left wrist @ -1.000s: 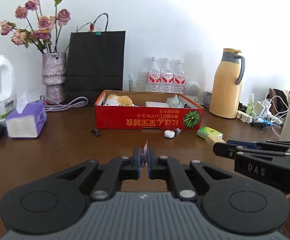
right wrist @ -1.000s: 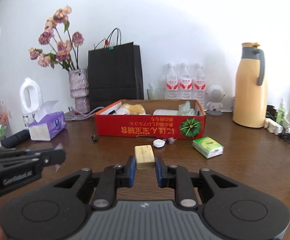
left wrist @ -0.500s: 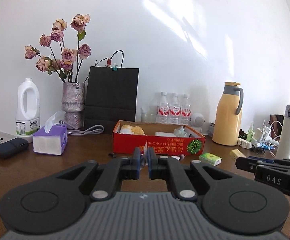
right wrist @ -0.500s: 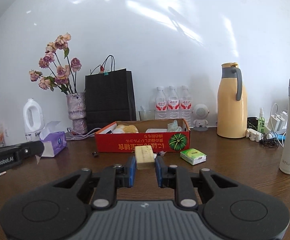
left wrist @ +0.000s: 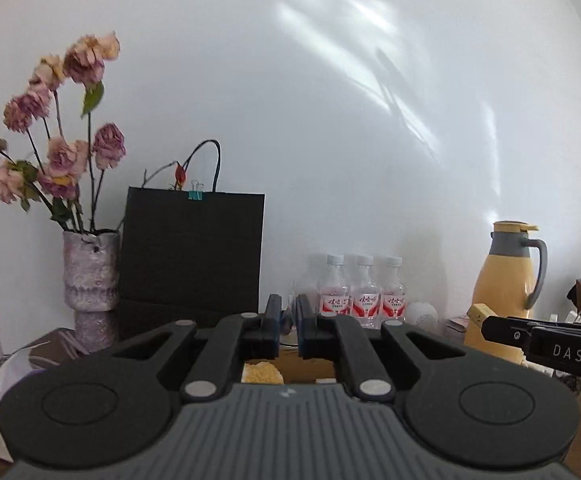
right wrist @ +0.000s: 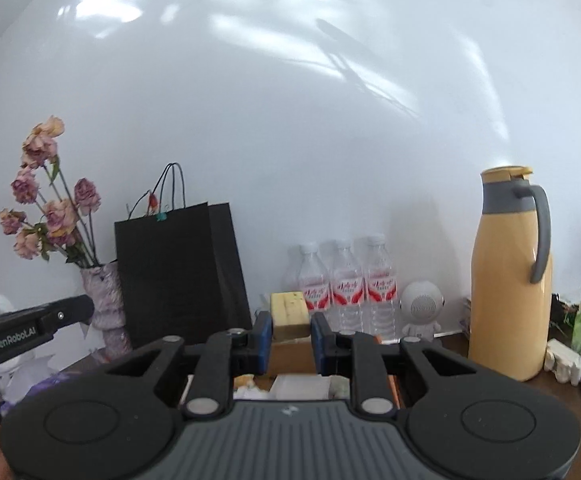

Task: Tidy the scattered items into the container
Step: 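Carry both items over the box and open both tools to drop them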

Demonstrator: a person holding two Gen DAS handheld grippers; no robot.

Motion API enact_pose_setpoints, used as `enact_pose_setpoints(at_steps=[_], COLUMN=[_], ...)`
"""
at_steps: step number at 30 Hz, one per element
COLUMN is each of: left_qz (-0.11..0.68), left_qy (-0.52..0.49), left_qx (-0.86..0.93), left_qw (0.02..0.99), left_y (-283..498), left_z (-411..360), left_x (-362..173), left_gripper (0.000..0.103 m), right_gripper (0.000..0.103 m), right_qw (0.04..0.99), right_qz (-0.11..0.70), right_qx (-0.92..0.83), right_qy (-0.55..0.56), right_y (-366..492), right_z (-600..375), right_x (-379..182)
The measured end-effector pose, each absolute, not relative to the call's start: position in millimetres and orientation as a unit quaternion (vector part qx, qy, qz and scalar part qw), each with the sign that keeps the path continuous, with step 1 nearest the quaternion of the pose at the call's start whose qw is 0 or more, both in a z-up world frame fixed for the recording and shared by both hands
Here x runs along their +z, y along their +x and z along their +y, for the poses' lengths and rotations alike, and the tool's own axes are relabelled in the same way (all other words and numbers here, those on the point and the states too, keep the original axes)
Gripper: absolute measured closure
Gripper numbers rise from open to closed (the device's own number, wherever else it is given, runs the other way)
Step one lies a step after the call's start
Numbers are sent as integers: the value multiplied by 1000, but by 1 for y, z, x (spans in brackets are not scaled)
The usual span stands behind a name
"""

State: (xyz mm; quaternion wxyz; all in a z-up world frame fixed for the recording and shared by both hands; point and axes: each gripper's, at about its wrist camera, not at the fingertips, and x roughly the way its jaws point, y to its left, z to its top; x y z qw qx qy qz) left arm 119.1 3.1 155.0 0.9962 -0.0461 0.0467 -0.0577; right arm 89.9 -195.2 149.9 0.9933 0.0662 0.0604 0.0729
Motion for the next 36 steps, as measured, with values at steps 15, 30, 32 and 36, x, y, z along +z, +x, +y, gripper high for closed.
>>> enact_pose_setpoints(at_steps=[15, 30, 32, 36], left_qz=[514, 583, 585, 580], left_qy=[-53, -34, -38, -33], left_qx=[-61, -18, -7, 8], left_qw=[854, 812, 810, 814], left_y=[368, 381, 375, 363], left_z=[29, 21, 17, 11], left_x=[87, 82, 86, 93], left_gripper=[94, 0, 0, 0], right_gripper=[84, 20, 20, 19], right_qw=[829, 803, 803, 809], right_qz=[544, 590, 591, 584], right_qx=[112, 58, 55, 50], right_qy=[58, 62, 53, 50], right_y=[346, 362, 356, 344], right_z=[-206, -180, -176, -175], right_x=[96, 102, 106, 113])
